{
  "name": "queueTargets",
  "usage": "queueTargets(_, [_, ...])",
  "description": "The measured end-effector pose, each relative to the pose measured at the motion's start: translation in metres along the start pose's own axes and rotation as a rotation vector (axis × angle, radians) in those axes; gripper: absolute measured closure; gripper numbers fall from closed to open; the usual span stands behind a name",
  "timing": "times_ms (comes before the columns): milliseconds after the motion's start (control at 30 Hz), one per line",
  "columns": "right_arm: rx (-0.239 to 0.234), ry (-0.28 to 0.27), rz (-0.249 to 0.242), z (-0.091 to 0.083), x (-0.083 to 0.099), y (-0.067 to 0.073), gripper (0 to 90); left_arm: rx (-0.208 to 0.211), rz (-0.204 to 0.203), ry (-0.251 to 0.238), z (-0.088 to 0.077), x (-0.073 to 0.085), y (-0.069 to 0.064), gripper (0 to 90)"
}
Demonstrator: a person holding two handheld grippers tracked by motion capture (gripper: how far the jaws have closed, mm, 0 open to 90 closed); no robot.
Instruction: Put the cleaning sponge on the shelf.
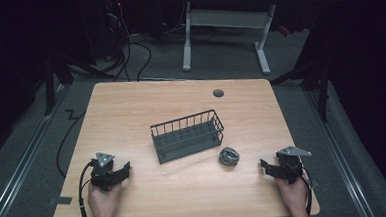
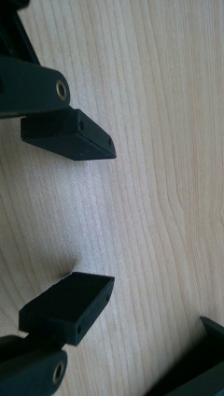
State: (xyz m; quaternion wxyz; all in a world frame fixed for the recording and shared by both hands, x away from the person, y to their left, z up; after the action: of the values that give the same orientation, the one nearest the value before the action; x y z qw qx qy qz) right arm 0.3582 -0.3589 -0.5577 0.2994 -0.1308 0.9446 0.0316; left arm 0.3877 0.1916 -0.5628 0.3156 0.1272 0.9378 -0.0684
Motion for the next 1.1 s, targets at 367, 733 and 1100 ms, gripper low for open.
queueTargets(367, [-0.024, 0.051, -0.039, -0.005, -0.004, 0.006, 28.8, -0.029, 0.015, 0.009, 0.001, 0.000, -0.003, 30.5])
queueTargets(733, [-0.136, 0.039, -0.135, -0.020, -0.009, 0.037, 28.3, -0.027, 0.013, 0.008, 0.001, 0.000, -0.002, 30.3])
queueTargets(1100, [-0.193, 0.046, -0.234, -0.022, -0.029, 0.071, 28.0, -0.021, 0.011, 0.008, 0.001, 0.000, -0.002, 30.0])
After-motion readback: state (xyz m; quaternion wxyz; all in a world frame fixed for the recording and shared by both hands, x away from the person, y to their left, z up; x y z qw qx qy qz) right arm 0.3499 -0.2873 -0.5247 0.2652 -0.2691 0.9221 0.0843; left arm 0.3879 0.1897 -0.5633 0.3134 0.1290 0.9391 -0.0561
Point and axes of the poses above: each handheld gripper's, and its own axes: z roughly forward along the jaws, x roughly out of its underside, y roughly to its left, the point moved 4 cm from there along z, roughly forward along the jaws, and after that the axes turned 11 degrees about y, right-handed, at the moved point
